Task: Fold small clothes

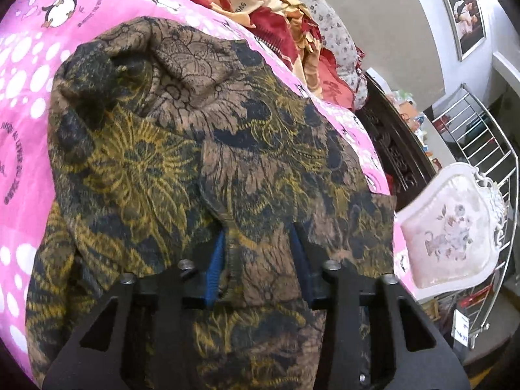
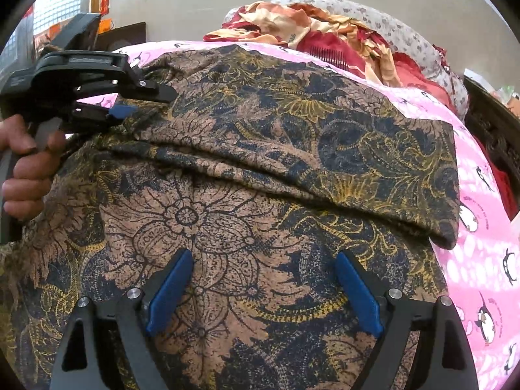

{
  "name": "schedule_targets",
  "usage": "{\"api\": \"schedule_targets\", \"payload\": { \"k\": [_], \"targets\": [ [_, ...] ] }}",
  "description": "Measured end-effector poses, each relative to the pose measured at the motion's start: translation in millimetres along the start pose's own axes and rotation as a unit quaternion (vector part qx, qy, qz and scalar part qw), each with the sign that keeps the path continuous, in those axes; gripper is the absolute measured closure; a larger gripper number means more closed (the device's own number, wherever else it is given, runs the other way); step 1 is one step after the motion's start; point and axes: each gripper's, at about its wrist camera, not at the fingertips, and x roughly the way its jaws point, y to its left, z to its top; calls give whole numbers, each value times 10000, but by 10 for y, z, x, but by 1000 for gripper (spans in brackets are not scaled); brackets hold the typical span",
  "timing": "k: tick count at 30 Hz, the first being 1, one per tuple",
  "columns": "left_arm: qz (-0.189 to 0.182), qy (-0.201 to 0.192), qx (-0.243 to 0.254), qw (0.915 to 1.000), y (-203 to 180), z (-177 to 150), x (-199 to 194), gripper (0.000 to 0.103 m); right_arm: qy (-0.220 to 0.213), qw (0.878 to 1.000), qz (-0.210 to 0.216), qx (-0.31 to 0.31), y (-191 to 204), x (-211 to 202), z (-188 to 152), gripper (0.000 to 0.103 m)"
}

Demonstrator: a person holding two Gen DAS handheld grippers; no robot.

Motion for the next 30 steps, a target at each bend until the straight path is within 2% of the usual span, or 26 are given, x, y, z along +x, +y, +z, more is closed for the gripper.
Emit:
{"api": "schedule_targets", "payload": {
  "k": [1,4,9,13,16,20,23,25,28,30],
  "targets": [
    [55,36,10,10000,-3,7,24,94,3,10000,-7,-1,1,5,5,16],
    [336,-41,17,9994,1,-4,-24,100,7,10000,-2,2,-2,8,8,16],
    [405,-313,83,9987,34,-10,-373,101,-2,10000,-66,-33,15,8,11,15],
    [737,-525,397,9951,104,55,-676,101,-3,10000,-83,-37,23,9,9,15],
    [966,-624,366,9927,227,119,-801,101,2,10000,-71,-25,21,9,8,15],
    [1157,-598,385,9907,328,103,-795,101,6,10000,-72,-26,20,7,8,15],
    [1508,-244,509,9870,393,56,-569,100,9,10000,-66,-20,20,7,11,15],
    [1603,-179,451,9859,434,15,-523,100,24,10000,-64,-12,18,1,13,15],
    [1651,-315,348,9852,423,3,-639,95,5,10000,-79,60,7,-86,7,15],
    [1954,-550,421,9783,369,-8,-792,95,-130,9992,186,334,-92,-257,-42,19]
  ]
}}
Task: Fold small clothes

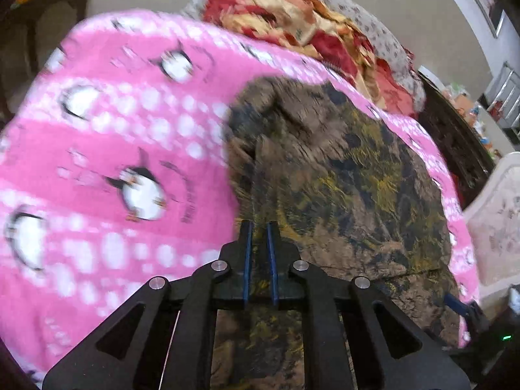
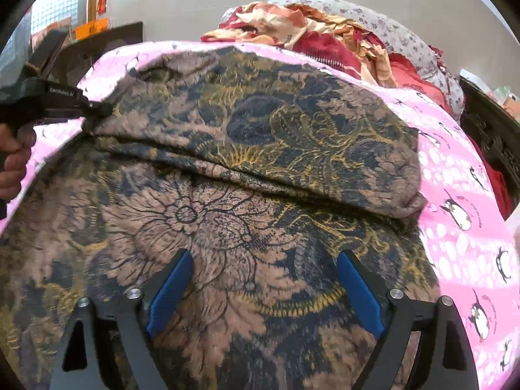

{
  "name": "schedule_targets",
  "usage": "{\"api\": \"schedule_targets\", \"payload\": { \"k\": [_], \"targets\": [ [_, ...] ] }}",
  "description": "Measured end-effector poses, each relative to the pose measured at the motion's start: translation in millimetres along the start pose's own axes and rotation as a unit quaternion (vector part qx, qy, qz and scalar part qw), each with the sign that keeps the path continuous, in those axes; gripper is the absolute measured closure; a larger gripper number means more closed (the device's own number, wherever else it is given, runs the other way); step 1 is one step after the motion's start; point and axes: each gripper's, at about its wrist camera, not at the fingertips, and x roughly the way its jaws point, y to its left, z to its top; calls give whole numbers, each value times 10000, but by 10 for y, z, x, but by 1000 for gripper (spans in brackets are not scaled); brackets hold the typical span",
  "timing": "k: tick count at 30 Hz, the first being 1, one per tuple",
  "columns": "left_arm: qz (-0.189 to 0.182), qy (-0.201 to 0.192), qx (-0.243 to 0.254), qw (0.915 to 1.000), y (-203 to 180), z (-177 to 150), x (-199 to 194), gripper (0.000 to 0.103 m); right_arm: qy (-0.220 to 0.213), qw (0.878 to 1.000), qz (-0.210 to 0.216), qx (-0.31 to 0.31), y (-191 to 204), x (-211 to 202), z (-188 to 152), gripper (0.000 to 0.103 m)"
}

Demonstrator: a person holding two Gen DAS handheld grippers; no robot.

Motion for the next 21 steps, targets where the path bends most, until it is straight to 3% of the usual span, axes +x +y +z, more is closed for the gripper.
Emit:
{"api": "schedule_targets", "payload": {
  "k": [2,4,5,7,9,14,16,17,19,21],
  "targets": [
    [217,-408,-74,9989,-10,37,-206,95,-272,9986,161,414,-202,-212,-28,36],
    [67,-682,-140,9976,-86,99,-327,95,-484,9950,-85,864,-502,-360,1,59],
    [-17,-745,-76,9972,-187,140,-332,95,-538,9932,-146,1018,-621,-378,26,62],
    [-131,-693,97,9975,-390,197,-233,95,-559,9883,-367,1367,-927,-337,151,79],
    [-161,-477,328,9982,-594,226,4,95,-608,9851,-414,1556,-1102,-272,313,80],
    [713,-148,423,9964,-553,119,536,95,-259,9900,17,1390,-1162,117,680,83],
    [495,-76,187,9986,-361,17,659,95,315,9912,-103,1278,-1200,445,598,83],
    [284,-285,189,9990,-300,-45,634,95,696,9891,-35,1296,-1251,626,497,89],
    [91,-299,29,9995,-225,-53,625,95,633,9905,5,1217,-1272,611,500,90],
    [147,-273,55,9995,-233,-41,661,95,596,9907,-74,1219,-1249,514,635,90]
  ]
}}
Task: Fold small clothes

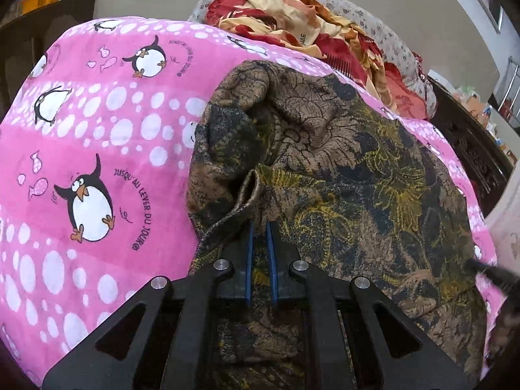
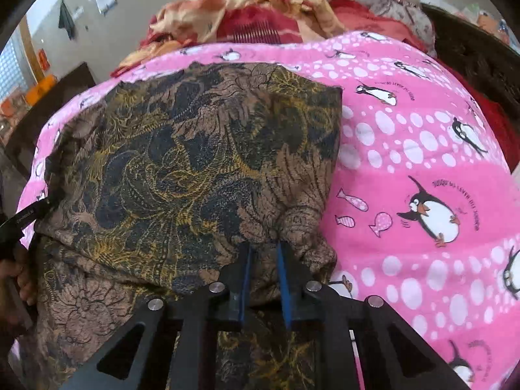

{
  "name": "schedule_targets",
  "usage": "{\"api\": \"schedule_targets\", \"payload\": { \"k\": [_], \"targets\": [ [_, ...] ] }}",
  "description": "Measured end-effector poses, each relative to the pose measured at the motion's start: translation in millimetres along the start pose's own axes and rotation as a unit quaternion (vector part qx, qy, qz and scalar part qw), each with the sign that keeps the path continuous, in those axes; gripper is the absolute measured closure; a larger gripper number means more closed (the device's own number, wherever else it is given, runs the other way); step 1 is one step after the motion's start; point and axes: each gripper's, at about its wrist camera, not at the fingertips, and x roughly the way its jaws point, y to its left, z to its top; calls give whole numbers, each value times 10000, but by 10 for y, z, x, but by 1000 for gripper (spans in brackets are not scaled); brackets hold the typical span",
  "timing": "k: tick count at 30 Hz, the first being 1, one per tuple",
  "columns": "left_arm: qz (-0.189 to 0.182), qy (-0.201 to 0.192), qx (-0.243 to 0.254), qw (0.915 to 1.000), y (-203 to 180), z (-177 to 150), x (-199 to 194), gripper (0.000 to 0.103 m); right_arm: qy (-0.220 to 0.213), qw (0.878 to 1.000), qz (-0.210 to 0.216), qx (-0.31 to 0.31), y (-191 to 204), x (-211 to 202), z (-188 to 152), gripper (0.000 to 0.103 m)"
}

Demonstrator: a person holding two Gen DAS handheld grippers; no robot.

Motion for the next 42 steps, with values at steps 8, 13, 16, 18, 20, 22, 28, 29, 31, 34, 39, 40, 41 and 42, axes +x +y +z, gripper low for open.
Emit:
{"api": "schedule_targets", "payload": {
  "k": [8,13,16,18,20,22,28,29,31,34,39,40,41,42],
  "targets": [
    [105,3,78,9999,-52,6,19,95,-304,9987,-315,272,-65,349,720,90],
    [29,13,9,10000,-22,18,31,95,-90,9983,-524,240,-182,626,637,91],
    [-41,12,-62,10000,6,33,40,95,52,9968,-795,85,-104,503,667,90],
    [-62,10,-78,10000,19,37,41,95,-206,9952,-944,177,63,321,702,90],
    [-74,8,-93,9999,23,36,43,95,-628,9956,-683,101,384,104,707,90],
    [-90,7,-108,9999,21,35,45,95,-786,9968,-123,-49,779,63,673,90],
    [-93,4,-114,9999,32,34,44,95,-637,9965,-90,-527,1215,543,409,89],
    [-102,1,-118,9999,41,30,39,95,-603,9972,-109,-422,1223,475,420,89],
    [-85,-42,-123,9999,40,42,-5,95,-703,9961,-177,-510,1307,266,436,89],
    [3,-358,-30,9994,30,162,-176,95,-964,9925,36,-747,1366,-1,371,89],
    [279,-40,-412,9988,348,385,132,95,-664,9930,409,-888,1535,174,274,89],
    [163,70,-523,9985,411,394,185,95,-442,9947,364,-853,1531,308,214,89],
    [125,61,-536,9985,426,422,159,95,-248,9959,367,-787,1516,440,125,89],
    [130,79,-513,9986,413,449,114,95,-324,9959,437,-716,1487,447,92,89]
  ]
}}
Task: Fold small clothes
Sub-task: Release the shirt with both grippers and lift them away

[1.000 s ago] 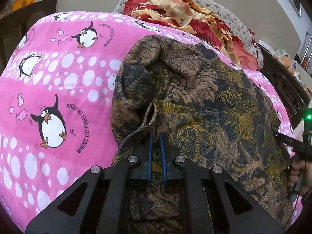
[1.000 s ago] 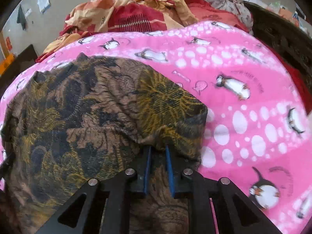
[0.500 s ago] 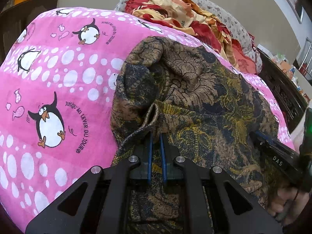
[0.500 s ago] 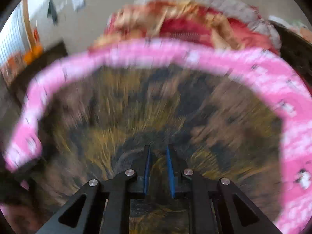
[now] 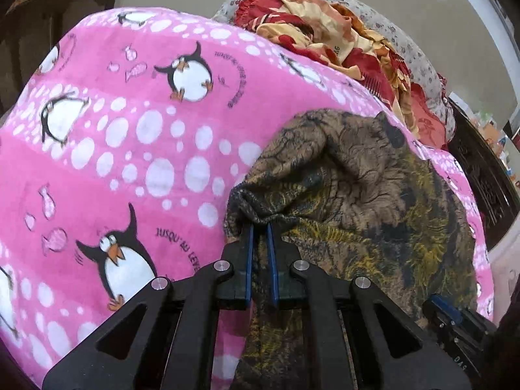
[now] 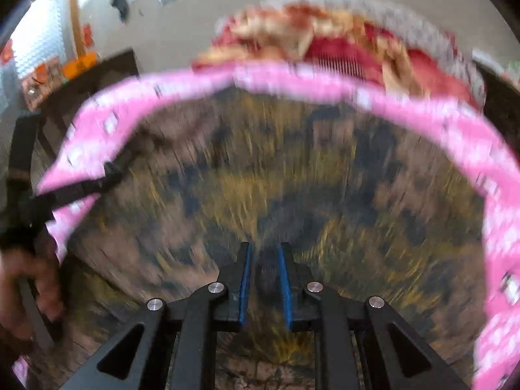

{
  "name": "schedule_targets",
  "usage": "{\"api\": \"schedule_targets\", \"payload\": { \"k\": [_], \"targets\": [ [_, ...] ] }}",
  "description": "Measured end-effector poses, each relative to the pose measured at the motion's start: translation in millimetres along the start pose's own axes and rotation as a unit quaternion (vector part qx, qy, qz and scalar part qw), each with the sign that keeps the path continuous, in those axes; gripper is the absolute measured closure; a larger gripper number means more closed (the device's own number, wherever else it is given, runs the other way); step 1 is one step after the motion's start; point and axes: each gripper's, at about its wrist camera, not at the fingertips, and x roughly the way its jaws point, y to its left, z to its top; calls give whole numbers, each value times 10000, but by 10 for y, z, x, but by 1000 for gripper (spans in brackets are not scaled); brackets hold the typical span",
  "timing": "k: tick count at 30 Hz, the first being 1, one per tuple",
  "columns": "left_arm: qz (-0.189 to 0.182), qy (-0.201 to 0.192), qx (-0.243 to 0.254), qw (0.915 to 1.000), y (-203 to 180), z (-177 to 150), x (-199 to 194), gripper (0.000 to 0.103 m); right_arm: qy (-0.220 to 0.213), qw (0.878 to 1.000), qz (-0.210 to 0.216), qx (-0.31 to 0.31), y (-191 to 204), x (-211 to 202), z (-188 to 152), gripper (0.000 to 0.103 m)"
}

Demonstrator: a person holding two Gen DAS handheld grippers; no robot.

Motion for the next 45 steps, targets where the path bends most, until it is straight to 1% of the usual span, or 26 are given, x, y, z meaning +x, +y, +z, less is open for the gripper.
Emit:
{"api": "schedule_targets", "payload": {
  "k": [1,3,5,6,8,9,10,12,13,14,15,18,21,24,26,28,29,30,31,33,34,35,38,40,43,45],
  "targets": [
    [3,-32,18,10000,-21,17,-71,95,-65,10000,36,39,-9,-38,0,89],
    [-53,-317,88,9994,-115,23,-319,95,-92,9999,76,124,-27,-157,21,89],
    [-321,-517,198,9980,-288,-61,-541,95,-342,9993,120,28,-38,-393,-9,89],
    [-445,-504,280,9973,-368,-124,-585,95,-415,9991,97,-5,-37,-463,-21,89],
    [-642,-310,642,9954,-569,-326,-575,95,-473,9988,135,5,-54,-596,-89,89],
    [-638,-229,827,9943,-645,-428,-529,95,-446,9989,158,37,-66,-623,-132,89],
    [-462,-93,982,9941,-673,-563,-433,95,-338,9993,161,48,-68,-605,-188,87],
    [-178,287,835,9959,-573,-710,-221,95,-42,10000,44,16,-92,-427,-225,87],
    [-315,170,772,9964,-520,-750,-229,95,105,9999,5,23,-108,-330,-283,86],
    [-444,169,683,9965,-481,-748,-237,95,13,9999,92,79,-144,-297,-349,86],
    [-488,217,634,9966,-468,-747,-227,95,-81,9997,194,144,-180,-302,-370,85],
    [-524,279,723,9956,-468,-754,-234,95,-21,9987,386,326,-271,-298,-356,85],
    [-650,593,738,9934,-390,-665,-266,95,294,9990,252,208,-287,-392,-314,84],
    [-597,841,850,9910,-325,-657,-460,95,685,9973,-8,256,-397,-684,-438,83],
    [-288,846,1009,9909,-267,-734,-760,95,691,9972,-104,259,-520,-1012,-635,83],
    [-238,782,1117,9904,-194,-789,-994,95,600,9978,-16,278,-613,-1337,-839,83],
    [-299,749,1186,9897,-127,-847,-1151,95,524,9982,73,285,-649,-1537,-972,81],
    [-316,719,1276,9887,-68,-896,-1284,84,451,9986,130,257,-671,-1717,-1110,81],
    [-303,694,1366,9877,-19,-941,-1381,64,377,9989,154,222,-684,-1879,-1247,80],
    [-213,614,1516,9863,122,-1086,-1616,46,176,9996,177,99,-667,-2177,-1574,69],
    [-216,594,1568,9856,185,-1163,-1724,46,93,9999,104,37,-645,-2285,-1744,59],
    [-230,629,1603,9848,264,-1260,-1840,46,67,10000,50,-2,-622,-2336,-1849,57],
    [-309,799,1663,9823,421,-1533,-2077,46,-26,9998,65,162,-612,-2459,-2201,57],
    [-387,961,1740,9793,467,-1746,-2215,46,-272,9987,18,421,-651,-2544,-2366,57],
    [-651,1188,1803,9742,491,-2100,-2382,46,-515,9969,-101,579,-720,-2619,-2453,57],
    [-867,1413,1889,9679,457,-2312,-2380,46,-534,9963,-130,664,-754,-2621,-2449,57]
  ]
}}
